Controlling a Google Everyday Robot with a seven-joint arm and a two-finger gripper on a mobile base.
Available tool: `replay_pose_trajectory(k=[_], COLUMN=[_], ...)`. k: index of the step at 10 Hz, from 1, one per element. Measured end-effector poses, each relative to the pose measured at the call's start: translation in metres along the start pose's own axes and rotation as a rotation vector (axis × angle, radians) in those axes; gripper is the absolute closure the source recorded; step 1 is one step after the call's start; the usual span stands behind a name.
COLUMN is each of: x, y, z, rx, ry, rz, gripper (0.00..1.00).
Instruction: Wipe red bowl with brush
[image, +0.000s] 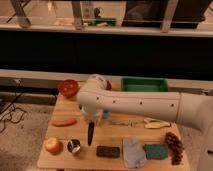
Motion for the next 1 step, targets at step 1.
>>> replay_pose_trajectory(k=[1], x=[-0.0004], y=[0.0008], z=[0.0008], rx=[-0.002], ry=[-0.002], rz=[0.001], gripper=[0.26])
